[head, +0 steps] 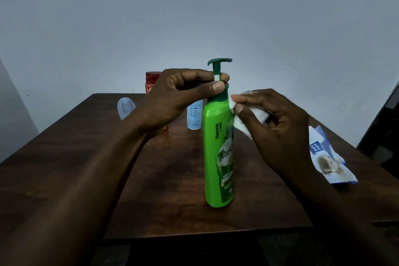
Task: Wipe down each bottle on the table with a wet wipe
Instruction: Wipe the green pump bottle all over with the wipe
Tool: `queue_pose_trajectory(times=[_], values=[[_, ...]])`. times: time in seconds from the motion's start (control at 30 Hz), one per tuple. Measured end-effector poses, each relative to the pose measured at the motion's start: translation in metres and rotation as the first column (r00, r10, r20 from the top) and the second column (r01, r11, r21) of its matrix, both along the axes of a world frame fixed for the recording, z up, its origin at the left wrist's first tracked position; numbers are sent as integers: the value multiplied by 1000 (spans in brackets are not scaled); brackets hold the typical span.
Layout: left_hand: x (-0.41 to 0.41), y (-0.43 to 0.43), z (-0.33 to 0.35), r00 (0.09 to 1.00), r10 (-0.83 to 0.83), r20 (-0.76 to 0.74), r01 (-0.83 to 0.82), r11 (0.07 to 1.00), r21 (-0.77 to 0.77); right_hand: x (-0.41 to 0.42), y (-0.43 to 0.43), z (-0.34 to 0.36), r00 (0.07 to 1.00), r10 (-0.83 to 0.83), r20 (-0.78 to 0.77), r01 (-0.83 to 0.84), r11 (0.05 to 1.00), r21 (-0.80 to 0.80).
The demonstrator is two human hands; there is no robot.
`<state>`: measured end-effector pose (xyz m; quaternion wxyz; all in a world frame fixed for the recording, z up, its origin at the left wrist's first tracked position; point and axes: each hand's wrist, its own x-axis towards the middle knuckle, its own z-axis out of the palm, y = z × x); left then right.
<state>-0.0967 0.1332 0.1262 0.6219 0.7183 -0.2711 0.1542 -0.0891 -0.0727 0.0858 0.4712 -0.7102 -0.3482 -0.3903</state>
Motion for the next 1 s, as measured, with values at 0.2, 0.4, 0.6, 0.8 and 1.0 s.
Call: queue_pose_trajectory(times=[0.2,0.4,0.6,0.8,1.0], values=[[-1,5,8,1000,-21,19,19,994,106,7,4,25,950,87,-301,-91,996,0],[-6,11,11,999,-33,0,32,987,159,-19,-9,16,986,35,-166,-52,994,-100],[-6,10,12,996,-90,10,86,980,180,-19,-11,21,979,80,-188,-89,995,-41],[-10,11,14,995,-88,39,77,974,214,-10,-5,30,855,277,-439,-273,959,73],[-15,8,14,991,-135,7,132,976,172,-38,-14,15,974,113,-194,-114,993,6]])
